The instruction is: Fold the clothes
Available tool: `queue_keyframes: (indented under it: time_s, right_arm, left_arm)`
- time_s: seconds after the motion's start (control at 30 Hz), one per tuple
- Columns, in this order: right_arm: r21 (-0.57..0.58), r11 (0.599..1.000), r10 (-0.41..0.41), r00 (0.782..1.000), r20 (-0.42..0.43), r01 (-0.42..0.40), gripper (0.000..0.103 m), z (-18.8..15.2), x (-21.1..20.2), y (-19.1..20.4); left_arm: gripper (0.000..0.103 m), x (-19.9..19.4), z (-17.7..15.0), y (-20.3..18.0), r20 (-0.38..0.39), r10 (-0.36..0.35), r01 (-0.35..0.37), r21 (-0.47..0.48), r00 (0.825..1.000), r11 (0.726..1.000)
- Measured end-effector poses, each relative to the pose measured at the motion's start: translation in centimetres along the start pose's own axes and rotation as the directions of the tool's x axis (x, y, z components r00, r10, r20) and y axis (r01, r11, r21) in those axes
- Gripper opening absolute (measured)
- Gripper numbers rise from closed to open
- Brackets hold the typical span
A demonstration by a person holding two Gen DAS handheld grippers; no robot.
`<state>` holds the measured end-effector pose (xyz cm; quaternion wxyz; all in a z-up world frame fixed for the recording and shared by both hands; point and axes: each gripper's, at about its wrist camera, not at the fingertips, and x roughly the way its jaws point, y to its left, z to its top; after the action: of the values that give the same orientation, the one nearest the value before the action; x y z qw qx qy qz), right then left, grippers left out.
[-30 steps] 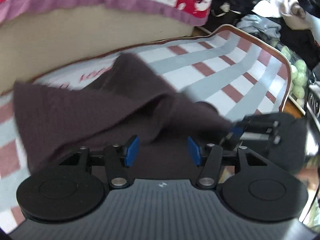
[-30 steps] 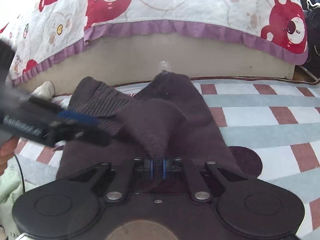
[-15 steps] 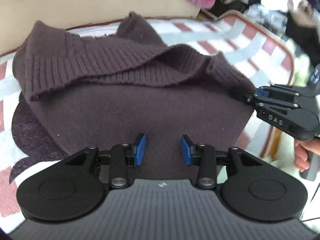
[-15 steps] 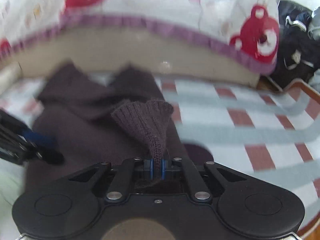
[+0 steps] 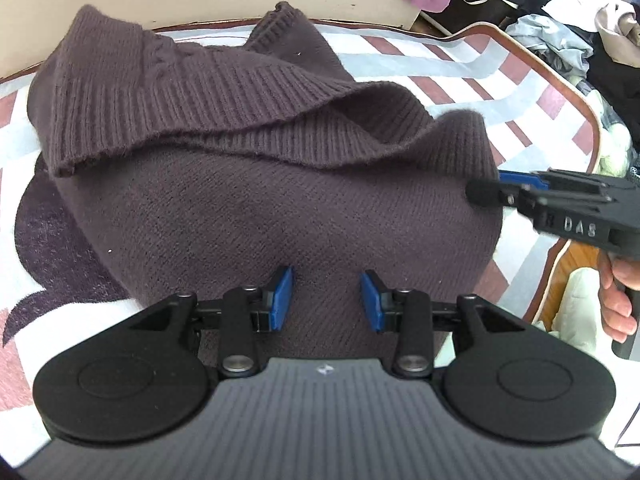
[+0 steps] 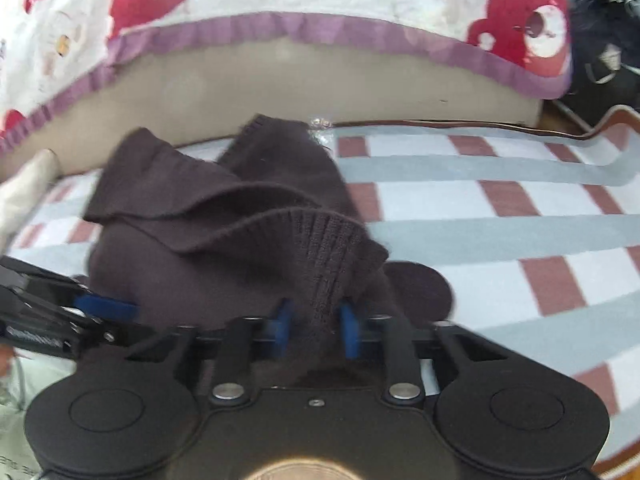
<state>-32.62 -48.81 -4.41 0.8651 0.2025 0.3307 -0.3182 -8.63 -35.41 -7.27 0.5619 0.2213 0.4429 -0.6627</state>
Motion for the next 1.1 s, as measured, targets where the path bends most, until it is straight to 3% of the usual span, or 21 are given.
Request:
queue_keyframes:
  time_s: [0.13,0.27,0.43,0.47,0.5,0.53,0.57,0.7,0.77,0.9,1.03,1.1]
  right_arm:
    - [-0.008,1.0,-0.029,0.996,0.084,0.03,0.008,0.7,-2.6,0.2]
    - [0.015,0.994,-0.105,0.994,-0.023,0.105,0.008,-0.5,-1.5,-0.4]
    - [-0.021,0.984,-0.178,0.977,-0.119,0.176,0.01,-1.6,1.5,0.4]
    - [-0.048,0.98,-0.2,0.972,-0.126,0.196,0.014,-1.4,1.5,0.8]
    - [-0.079,0.973,-0.227,0.964,-0.135,0.218,0.03,-1.1,1.4,1.2]
    - [-0.096,0.967,-0.247,0.959,-0.139,0.235,0.037,-0.5,1.0,1.5]
    - [-0.114,0.963,-0.257,0.957,-0.133,0.243,0.037,0.1,0.6,1.9]
    - [-0.222,0.961,-0.166,0.986,0.018,0.166,0.047,2.5,-2.9,4.6]
    - [-0.305,0.948,-0.078,0.996,0.037,0.085,0.049,3.3,-3.2,6.2]
    - [-0.464,0.885,0.028,1.0,-0.012,-0.03,0.049,4.0,-1.4,8.9]
    - [-0.605,0.793,0.032,0.997,-0.076,-0.072,0.049,4.9,0.4,11.0]
    - [-0.647,0.757,0.028,0.994,-0.108,-0.091,0.049,5.7,0.9,11.5]
  left_arm:
    - [0.038,-0.7,0.4,0.4,-0.013,-0.014,0.013,-0.05,1.0,0.999]
    - [0.038,-1.3,0.5,0.8,-0.035,-0.039,0.036,-0.093,0.999,0.995]
    - [0.038,-0.5,0.3,-0.3,-0.05,0.01,-0.012,-0.048,0.999,0.999]
    - [0.038,-0.4,0.3,-0.5,-0.05,0.02,-0.022,-0.038,0.999,0.999]
    - [0.039,-0.4,0.3,-0.7,-0.051,0.025,-0.026,-0.031,0.998,0.999]
    - [0.039,-0.5,0.4,-0.7,-0.053,0.025,-0.026,-0.032,0.998,0.999]
    - [0.039,-0.6,0.5,-0.7,-0.056,0.023,-0.025,-0.035,0.998,0.999]
    - [0.041,-1.1,0.7,0.1,-0.059,-0.014,0.01,-0.07,0.998,0.998]
    - [0.041,-1.1,0.8,0.5,-0.061,-0.035,0.03,-0.084,0.998,0.996]
    - [0.041,-2.4,1.0,2.0,-0.035,-0.104,0.098,-0.134,0.994,0.986]
    - [0.044,-5.2,1.7,4.2,0.034,-0.181,0.184,-0.177,0.983,0.967]
    - [0.05,-7.0,1.9,5.8,0.097,-0.171,0.188,-0.201,0.98,0.961]
